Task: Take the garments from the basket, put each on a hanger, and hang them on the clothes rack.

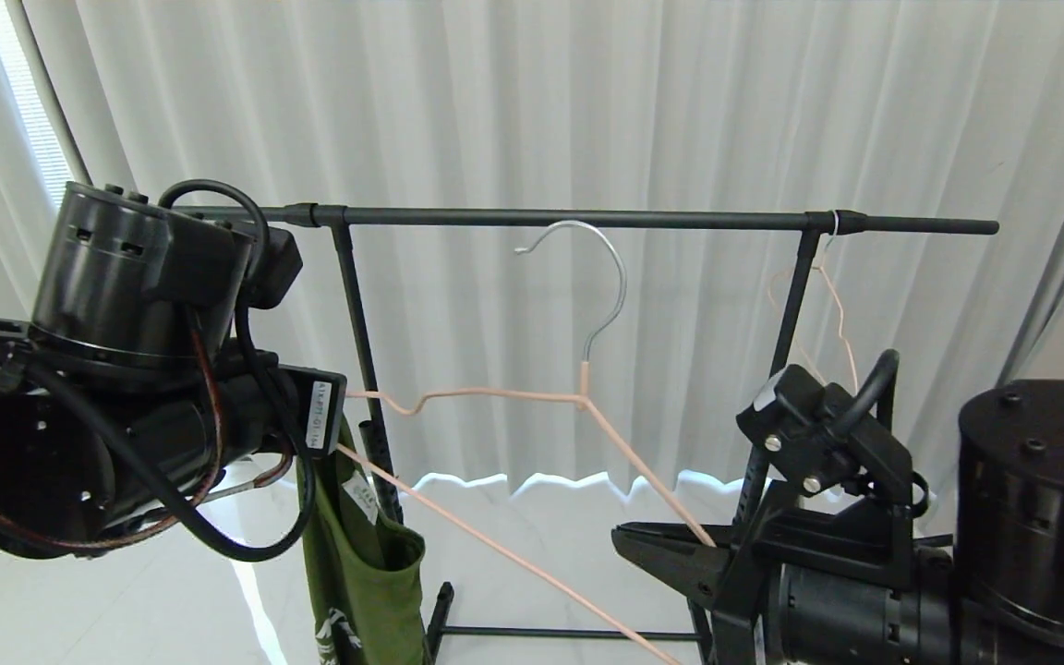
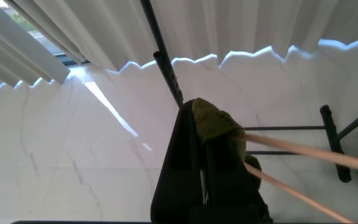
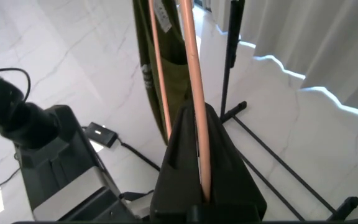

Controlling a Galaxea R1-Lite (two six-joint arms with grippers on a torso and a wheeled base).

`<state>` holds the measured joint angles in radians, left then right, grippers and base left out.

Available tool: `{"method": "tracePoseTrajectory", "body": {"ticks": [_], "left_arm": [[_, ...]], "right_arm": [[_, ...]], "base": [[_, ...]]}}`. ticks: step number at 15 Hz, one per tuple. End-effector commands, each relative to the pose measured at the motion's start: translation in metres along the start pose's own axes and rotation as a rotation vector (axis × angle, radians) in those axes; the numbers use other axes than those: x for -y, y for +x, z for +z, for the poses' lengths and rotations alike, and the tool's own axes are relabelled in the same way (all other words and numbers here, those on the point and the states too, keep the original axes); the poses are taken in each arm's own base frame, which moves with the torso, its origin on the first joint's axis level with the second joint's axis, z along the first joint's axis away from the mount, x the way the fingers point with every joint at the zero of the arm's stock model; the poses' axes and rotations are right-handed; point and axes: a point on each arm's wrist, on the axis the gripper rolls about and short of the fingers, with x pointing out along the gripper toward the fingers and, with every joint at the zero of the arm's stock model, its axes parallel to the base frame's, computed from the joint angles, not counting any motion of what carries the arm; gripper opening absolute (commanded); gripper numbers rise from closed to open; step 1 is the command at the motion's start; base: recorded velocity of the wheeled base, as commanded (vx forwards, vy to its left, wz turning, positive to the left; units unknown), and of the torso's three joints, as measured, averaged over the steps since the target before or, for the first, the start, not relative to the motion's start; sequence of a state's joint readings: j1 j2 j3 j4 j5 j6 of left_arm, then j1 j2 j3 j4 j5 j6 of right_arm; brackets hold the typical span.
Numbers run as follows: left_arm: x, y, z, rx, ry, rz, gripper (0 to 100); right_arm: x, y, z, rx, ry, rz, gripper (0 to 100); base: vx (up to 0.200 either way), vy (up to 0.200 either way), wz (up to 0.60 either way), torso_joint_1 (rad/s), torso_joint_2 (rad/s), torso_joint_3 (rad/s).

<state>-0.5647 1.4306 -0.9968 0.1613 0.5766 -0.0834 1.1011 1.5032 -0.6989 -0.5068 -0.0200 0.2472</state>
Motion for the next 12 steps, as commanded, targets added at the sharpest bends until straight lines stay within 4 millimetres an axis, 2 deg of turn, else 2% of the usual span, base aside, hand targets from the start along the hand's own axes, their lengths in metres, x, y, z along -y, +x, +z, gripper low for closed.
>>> {"method": "tracePoseTrajectory", "body": {"ticks": [1,4,8,12], "left_arm": [[-0.001,-0.002,0.001,0.007,-0.004,-0.002,0],[0.003,-0.01,0.001,0.027,-0.016,-0.032,0],[0.008,-0.025,0.001,0.058,-0.044,-0.084,0],[0.004,-0.031,0.002,0.075,-0.056,-0.089,0]], "right_arm": [[0.001,0.011,-0.004,-0.027,0.0,-0.006,0],[0.001,0.028,-0.004,-0.02,0.001,-0.008,0],[0.002,0.054,-0.013,-0.016,0.001,-0.026,0],[0.004,0.061,-0.019,-0.029,-0.001,-0.053,0]], "base": [[0.0,0.0,0.0,0.0,0.0,0.0],[0.0,0.0,0.0,0.0,0.0,0.0],[0.0,0.0,0.0,0.0,0.0,0.0],[0.0,0.0,0.0,0.0,0.0,0.0]]}}
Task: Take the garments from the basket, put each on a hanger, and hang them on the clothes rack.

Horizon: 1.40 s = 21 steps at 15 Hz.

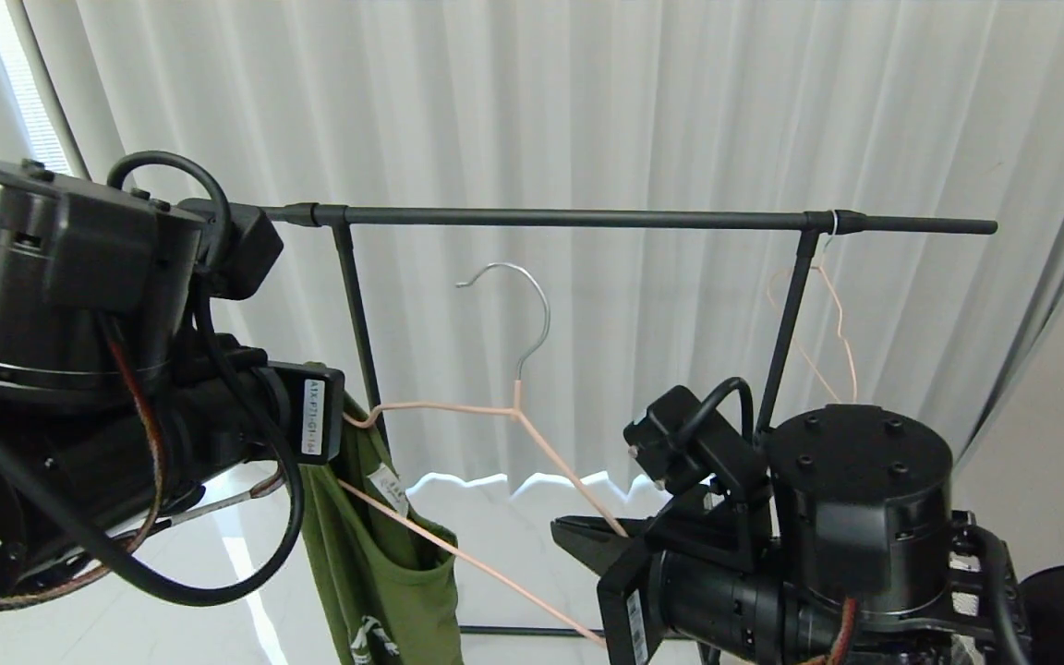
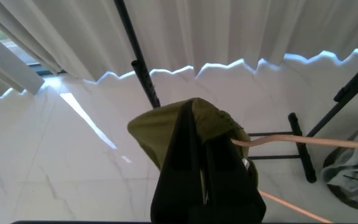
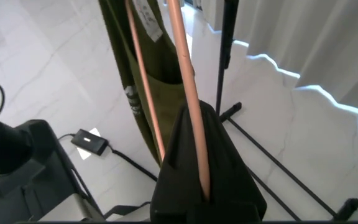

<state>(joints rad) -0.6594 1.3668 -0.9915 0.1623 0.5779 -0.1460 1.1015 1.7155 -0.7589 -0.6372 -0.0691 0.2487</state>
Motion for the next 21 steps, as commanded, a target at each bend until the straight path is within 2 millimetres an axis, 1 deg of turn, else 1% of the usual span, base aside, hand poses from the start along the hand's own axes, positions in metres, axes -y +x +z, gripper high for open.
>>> {"method": "tracePoseTrajectory", "body": {"ticks": [1,3,4,6,10,12,16,19,21], "left_arm": [[-0.003,-0.001,0.001,0.006,-0.007,0.015,0],[-0.007,0.005,0.002,0.002,-0.015,0.089,0],[-0.008,0.005,0.002,0.002,-0.014,0.098,0],[-0.01,0.005,0.003,0.004,-0.021,0.108,0],[-0.012,0.007,0.003,0.001,-0.025,0.12,0],[-0.012,0.005,0.004,0.009,-0.027,0.114,0],[0.004,-0.008,0.004,0.035,0.0,0.025,0],[0.018,-0.02,0.006,0.06,-0.039,-0.053,0],[0.025,-0.027,0.008,0.076,-0.049,-0.097,0]], "right_arm": [[0.002,0.004,-0.005,-0.016,0.0,-0.036,0],[0.003,0.001,-0.005,-0.005,0.004,-0.077,0],[0.004,-0.001,-0.006,-0.003,0.004,-0.092,0],[0.004,-0.006,-0.003,0.009,0.005,-0.101,0],[0.006,-0.021,0.002,0.028,0.006,-0.135,0],[0.006,-0.026,0.005,0.037,0.007,-0.139,0],[0.003,-0.018,0.007,0.042,0.006,-0.133,0],[-0.002,-0.007,0.011,0.048,0.004,-0.118,0],[-0.008,-0.001,0.006,0.03,-0.003,-0.105,0]], "base": [[0.0,0.0,0.0,0.0,0.0,0.0],[0.0,0.0,0.0,0.0,0.0,0.0],[0.0,0.0,0.0,0.0,0.0,0.0],[0.0,0.0,0.0,0.0,0.0,0.0],[0.0,0.0,0.0,0.0,0.0,0.0],[0.0,0.0,0.0,0.0,0.0,0.0],[0.0,0.0,0.0,0.0,0.0,0.0],[0.0,0.0,0.0,0.0,0.0,0.0],[0.0,0.0,0.0,0.0,0.0,0.0]]}}
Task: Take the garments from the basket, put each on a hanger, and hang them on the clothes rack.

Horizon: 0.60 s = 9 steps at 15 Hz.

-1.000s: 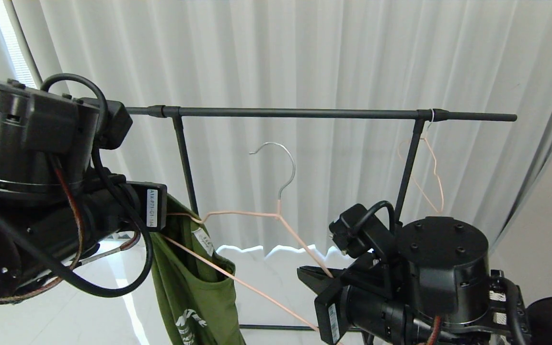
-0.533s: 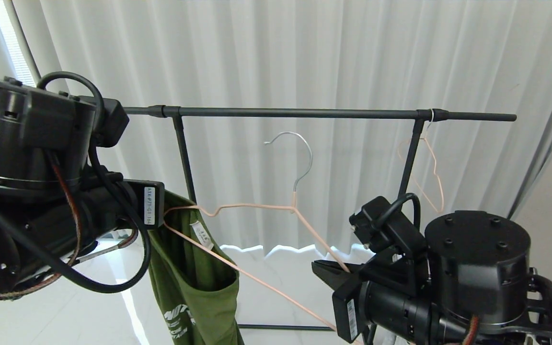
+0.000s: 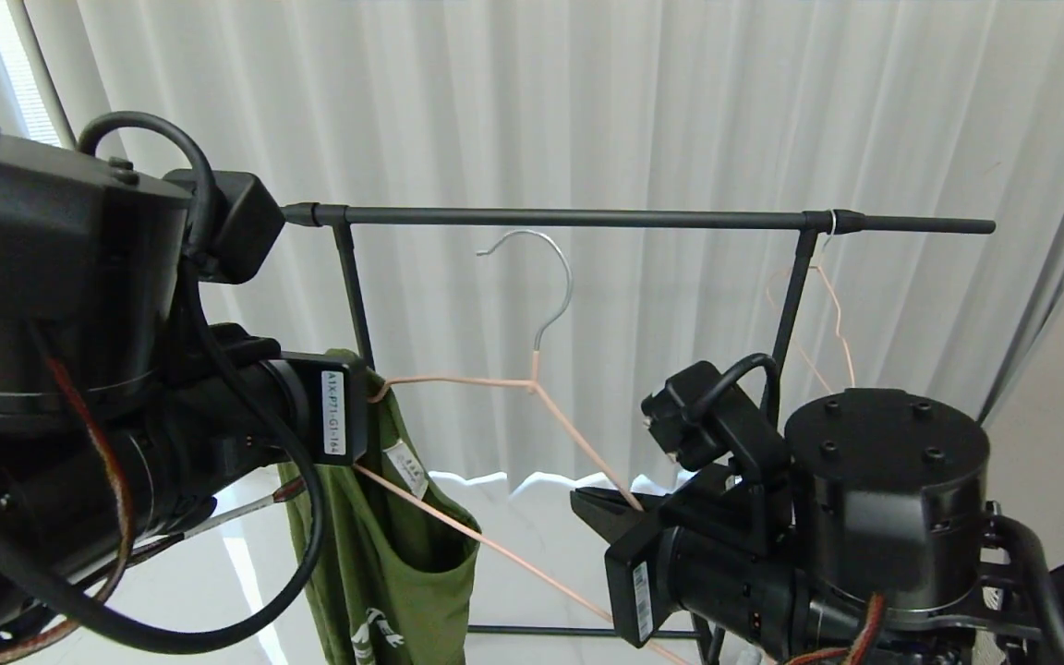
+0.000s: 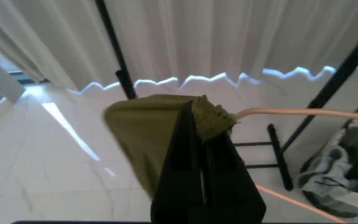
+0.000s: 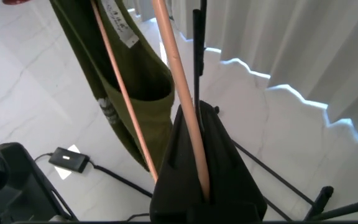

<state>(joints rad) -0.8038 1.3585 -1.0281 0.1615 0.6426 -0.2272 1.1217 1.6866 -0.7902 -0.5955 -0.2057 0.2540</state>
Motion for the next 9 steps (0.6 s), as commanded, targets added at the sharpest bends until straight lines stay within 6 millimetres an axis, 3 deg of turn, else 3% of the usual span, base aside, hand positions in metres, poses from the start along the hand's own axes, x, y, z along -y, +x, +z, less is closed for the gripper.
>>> {"method": "tracePoseTrajectory", "body": {"ticks": [1,9], "left_arm": [[0.006,-0.006,0.002,0.014,-0.004,-0.04,0],[0.025,-0.024,0.004,0.035,-0.016,-0.159,0]], "right_arm": [[-0.005,0.008,-0.007,-0.026,-0.009,0.01,0],[-0.018,0.04,-0.014,-0.033,0.03,0.027,0]], "base": [[0.0,0.0,0.0,0.0,0.0,0.0],[0.0,0.0,0.0,0.0,0.0,0.0]]}}
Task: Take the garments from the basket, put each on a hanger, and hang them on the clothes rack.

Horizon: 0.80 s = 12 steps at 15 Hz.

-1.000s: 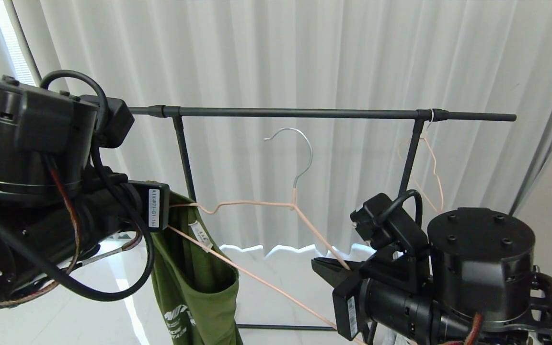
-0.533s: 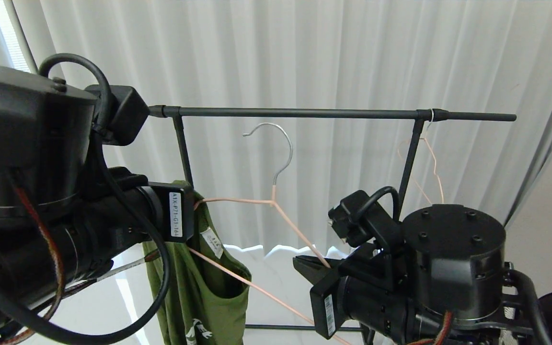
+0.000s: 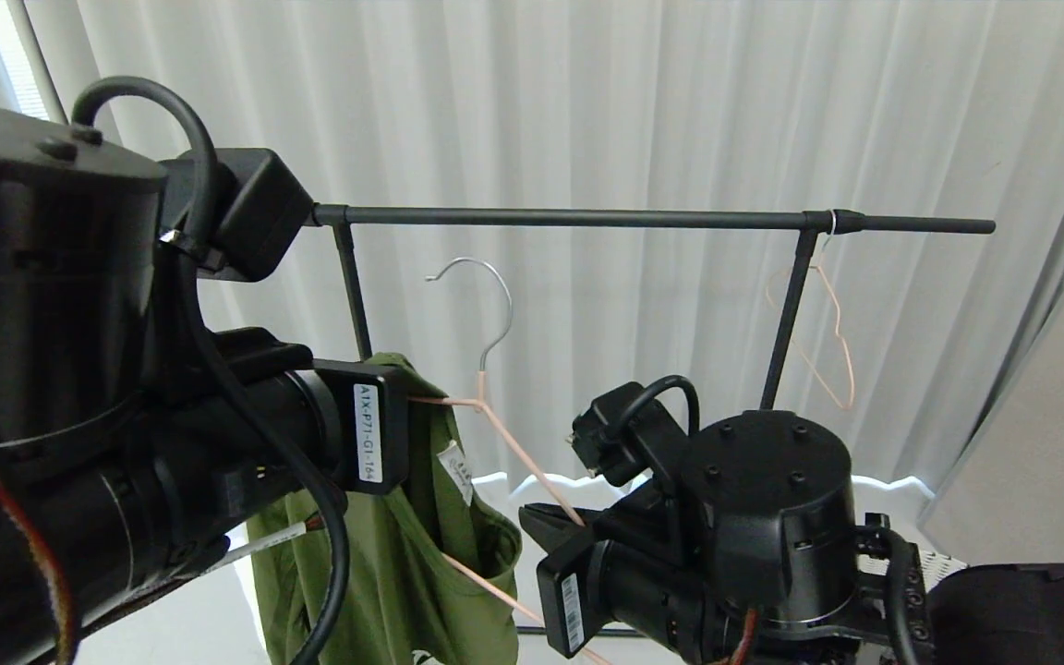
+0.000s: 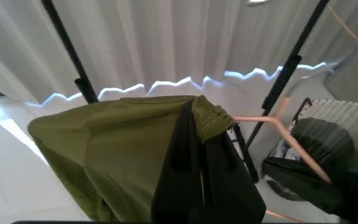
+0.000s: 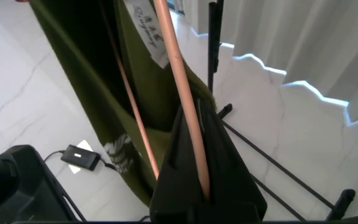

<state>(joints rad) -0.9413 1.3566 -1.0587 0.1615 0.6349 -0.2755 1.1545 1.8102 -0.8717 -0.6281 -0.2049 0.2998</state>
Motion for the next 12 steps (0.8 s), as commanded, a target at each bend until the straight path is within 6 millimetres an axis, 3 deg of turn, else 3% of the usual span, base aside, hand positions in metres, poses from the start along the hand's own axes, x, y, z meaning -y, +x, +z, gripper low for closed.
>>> {"method": "tracePoseTrajectory", "body": {"ticks": [1,5,12], "left_arm": [[0.006,-0.005,0.003,0.013,-0.016,-0.036,0],[0.009,-0.011,0.006,0.017,-0.045,-0.093,0],[-0.004,-0.016,-0.018,-0.026,-0.006,-0.07,0]], "right_arm": [[-0.003,0.011,-0.005,-0.009,-0.003,0.003,0],[-0.005,0.015,-0.006,-0.003,0.001,0.008,0],[-0.003,-0.002,0.017,0.078,0.042,0.012,0]], "base": [[0.0,0.0,0.0,0.0,0.0,0.0],[0.0,0.0,0.0,0.0,0.0,0.0],[0.0,0.0,0.0,0.0,0.0,0.0]]}}
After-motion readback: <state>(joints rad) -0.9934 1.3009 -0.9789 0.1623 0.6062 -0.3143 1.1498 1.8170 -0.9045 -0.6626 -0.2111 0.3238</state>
